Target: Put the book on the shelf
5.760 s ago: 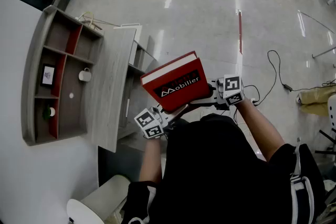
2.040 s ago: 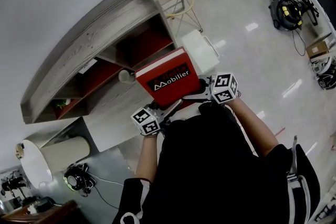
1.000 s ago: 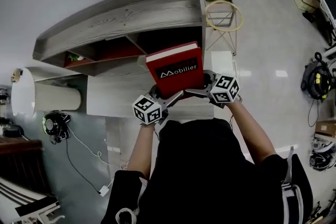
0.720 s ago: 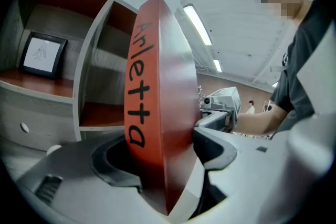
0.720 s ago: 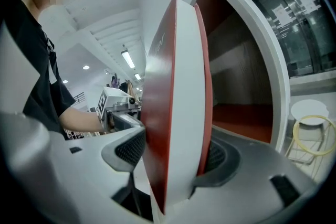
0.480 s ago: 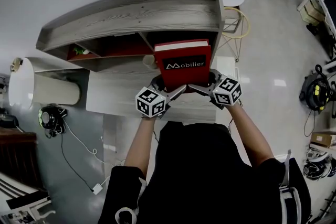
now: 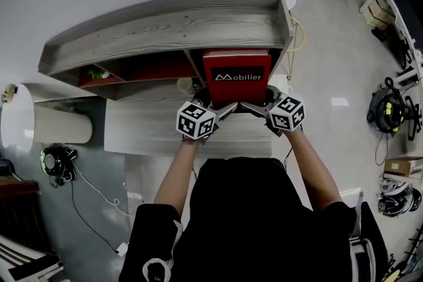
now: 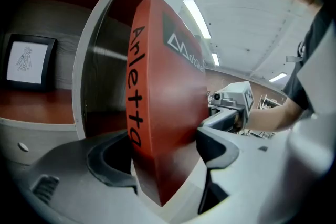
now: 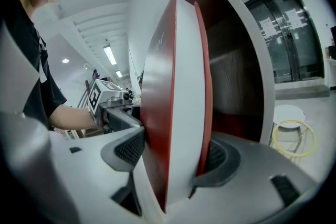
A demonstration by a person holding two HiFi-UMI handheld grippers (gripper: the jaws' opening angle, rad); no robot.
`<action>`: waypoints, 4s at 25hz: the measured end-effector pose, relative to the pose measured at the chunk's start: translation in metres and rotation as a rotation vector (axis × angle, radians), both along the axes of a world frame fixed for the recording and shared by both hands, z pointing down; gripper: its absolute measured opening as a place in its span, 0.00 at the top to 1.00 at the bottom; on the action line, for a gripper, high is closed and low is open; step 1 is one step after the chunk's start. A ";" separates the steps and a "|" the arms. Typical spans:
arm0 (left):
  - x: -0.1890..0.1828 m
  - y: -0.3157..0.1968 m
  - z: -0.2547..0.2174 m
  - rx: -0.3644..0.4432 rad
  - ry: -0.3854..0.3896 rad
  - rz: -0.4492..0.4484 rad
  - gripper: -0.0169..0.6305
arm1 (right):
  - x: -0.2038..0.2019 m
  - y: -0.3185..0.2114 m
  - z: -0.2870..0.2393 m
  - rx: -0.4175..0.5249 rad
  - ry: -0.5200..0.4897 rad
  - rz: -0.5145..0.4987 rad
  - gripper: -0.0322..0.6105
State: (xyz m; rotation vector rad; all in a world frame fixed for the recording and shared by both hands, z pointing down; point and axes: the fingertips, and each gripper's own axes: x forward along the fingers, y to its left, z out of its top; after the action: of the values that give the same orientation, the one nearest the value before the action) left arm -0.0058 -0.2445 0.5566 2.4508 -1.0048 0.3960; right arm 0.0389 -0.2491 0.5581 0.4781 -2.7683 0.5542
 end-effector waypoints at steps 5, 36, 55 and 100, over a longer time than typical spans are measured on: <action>-0.002 -0.016 -0.001 0.004 0.011 0.024 0.45 | 0.000 -0.015 -0.003 0.011 0.037 0.050 0.49; -0.016 -0.059 0.000 0.082 -0.099 -0.017 0.43 | -0.005 -0.060 0.005 0.069 0.113 0.160 0.44; -0.019 -0.064 0.005 0.130 -0.206 -0.034 0.43 | -0.008 -0.067 0.011 0.171 0.200 0.167 0.42; -0.017 -0.068 -0.003 0.102 -0.108 -0.064 0.44 | 0.034 -0.063 0.002 0.131 0.133 0.340 0.58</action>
State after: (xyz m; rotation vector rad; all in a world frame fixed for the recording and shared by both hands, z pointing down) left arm -0.0224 -0.3121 0.5532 2.5030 -1.1721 0.4706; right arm 0.0732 -0.3118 0.5597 0.9894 -2.6198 0.3954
